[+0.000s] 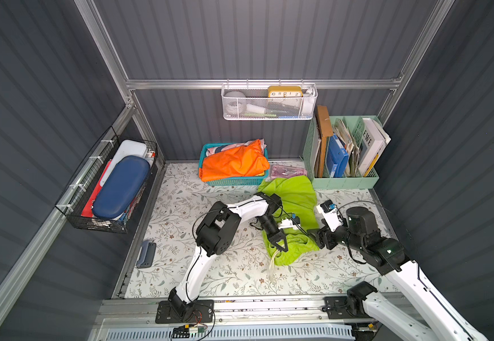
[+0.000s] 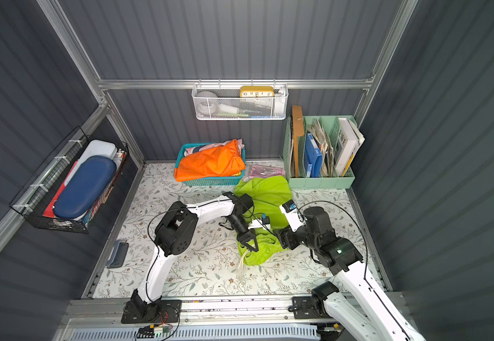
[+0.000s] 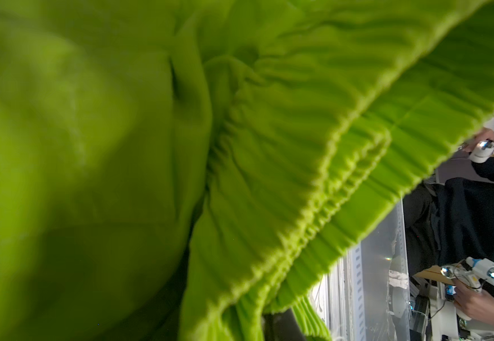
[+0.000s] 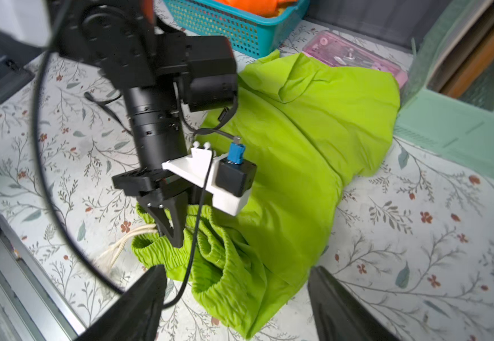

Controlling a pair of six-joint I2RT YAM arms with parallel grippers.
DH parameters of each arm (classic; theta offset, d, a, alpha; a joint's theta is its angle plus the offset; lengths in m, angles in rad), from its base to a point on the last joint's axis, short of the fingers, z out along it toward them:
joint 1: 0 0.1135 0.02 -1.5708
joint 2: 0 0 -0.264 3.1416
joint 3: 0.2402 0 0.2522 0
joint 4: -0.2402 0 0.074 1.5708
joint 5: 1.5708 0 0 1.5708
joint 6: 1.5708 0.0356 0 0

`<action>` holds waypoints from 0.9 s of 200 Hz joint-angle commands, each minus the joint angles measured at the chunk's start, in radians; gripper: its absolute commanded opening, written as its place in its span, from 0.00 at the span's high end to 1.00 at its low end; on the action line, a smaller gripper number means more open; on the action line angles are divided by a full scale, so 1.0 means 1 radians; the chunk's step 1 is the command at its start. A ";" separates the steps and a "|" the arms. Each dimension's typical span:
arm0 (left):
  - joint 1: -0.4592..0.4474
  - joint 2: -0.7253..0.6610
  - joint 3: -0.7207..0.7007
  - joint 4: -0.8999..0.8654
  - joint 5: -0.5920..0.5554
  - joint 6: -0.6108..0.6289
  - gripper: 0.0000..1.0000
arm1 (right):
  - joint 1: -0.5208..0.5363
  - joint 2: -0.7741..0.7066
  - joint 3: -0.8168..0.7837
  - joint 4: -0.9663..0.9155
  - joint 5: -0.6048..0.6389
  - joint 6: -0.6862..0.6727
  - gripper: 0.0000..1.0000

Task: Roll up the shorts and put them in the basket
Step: Roll the shorts at the center of the board.

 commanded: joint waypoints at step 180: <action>0.046 0.172 0.052 -0.002 -0.144 -0.057 0.87 | 0.182 0.168 -0.393 0.449 0.144 -1.117 0.07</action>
